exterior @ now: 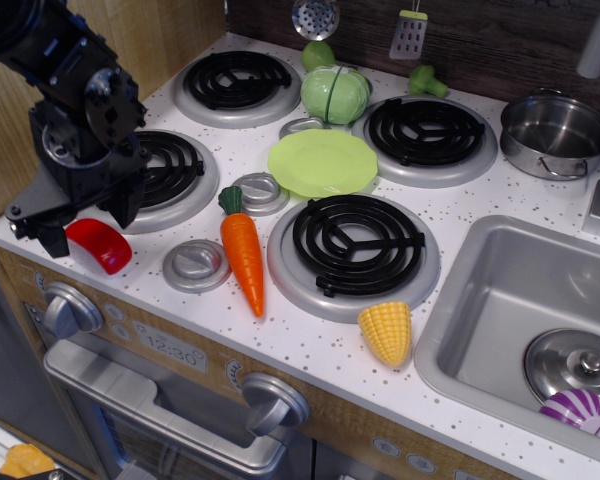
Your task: Put sushi on plate
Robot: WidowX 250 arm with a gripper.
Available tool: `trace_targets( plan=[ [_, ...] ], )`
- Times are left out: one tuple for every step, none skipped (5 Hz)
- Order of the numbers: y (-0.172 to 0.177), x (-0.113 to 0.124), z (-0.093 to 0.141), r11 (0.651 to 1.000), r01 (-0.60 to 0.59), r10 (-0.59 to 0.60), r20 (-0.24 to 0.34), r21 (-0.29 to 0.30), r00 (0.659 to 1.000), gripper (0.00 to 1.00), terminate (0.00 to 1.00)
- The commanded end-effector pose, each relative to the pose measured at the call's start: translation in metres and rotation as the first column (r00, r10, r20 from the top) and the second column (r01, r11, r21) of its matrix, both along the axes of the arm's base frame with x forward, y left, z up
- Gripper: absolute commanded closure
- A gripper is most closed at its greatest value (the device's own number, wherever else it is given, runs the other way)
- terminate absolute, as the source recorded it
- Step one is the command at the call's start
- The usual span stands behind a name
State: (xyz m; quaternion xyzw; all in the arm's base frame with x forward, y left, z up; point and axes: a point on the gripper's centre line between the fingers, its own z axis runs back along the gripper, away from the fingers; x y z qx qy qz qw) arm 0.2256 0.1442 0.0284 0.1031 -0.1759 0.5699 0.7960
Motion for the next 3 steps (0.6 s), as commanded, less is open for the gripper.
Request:
trace_targets(
  plan=[
    [0.008, 0.008, -0.002, 1.0, 0.001, -0.001, 0.046, -0.006, 0.999, 0.0, 0.0],
    [0.007, 0.008, -0.009, 1.0, 0.006, -0.005, 0.056, -0.014, 0.998, 0.0, 0.0],
    [0.008, 0.008, -0.017, 0.999, 0.012, -0.009, 0.061, -0.05, 0.998, 0.0, 0.0]
  ],
)
